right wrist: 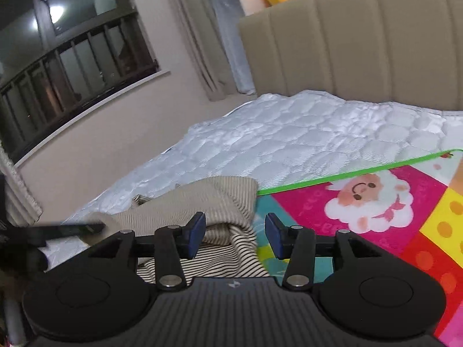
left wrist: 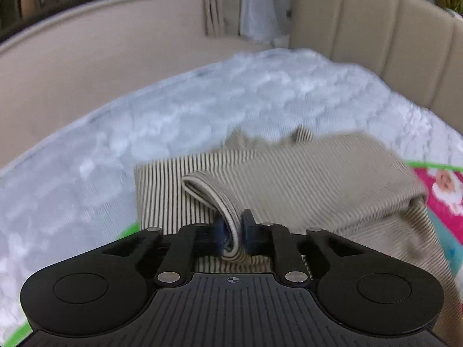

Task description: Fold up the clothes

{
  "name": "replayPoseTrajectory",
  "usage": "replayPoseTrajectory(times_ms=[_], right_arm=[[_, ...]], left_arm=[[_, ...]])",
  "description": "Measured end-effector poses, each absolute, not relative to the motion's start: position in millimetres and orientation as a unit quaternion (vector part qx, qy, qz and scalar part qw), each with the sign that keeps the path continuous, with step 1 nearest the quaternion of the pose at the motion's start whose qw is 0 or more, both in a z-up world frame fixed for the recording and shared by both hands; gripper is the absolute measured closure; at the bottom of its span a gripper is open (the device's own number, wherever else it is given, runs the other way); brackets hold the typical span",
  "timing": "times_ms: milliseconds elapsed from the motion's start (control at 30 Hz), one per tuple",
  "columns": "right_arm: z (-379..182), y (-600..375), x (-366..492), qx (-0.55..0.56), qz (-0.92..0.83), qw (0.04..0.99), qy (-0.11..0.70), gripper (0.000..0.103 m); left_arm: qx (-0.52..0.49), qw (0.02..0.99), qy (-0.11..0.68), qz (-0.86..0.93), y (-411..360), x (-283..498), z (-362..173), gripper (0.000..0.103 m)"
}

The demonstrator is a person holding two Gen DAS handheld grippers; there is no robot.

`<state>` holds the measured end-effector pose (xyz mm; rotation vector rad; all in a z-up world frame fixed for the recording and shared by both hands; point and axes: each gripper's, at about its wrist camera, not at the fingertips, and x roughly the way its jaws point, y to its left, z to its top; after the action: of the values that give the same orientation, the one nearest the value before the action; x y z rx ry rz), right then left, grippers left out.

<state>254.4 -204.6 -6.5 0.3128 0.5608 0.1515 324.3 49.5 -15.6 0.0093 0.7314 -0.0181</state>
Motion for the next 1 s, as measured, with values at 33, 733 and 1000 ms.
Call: replayPoseTrajectory(times_ms=[33,733,1000], right_arm=[[-6.7,-205.5,254.8,0.155,0.074,0.946,0.276,0.058],[12.3,-123.3,304.2,0.029,0.151,0.951,0.267,0.071],[-57.0,-91.4,352.1,0.031,0.165,0.921,0.352,0.027]], left_arm=[[0.005,0.939,0.343,-0.003,52.0,321.9,-7.6,0.09],[-0.128,0.952,0.274,-0.039,120.4,282.8,5.7,0.047],[-0.124,0.919,0.37,-0.063,116.0,316.7,-56.9,0.036]])
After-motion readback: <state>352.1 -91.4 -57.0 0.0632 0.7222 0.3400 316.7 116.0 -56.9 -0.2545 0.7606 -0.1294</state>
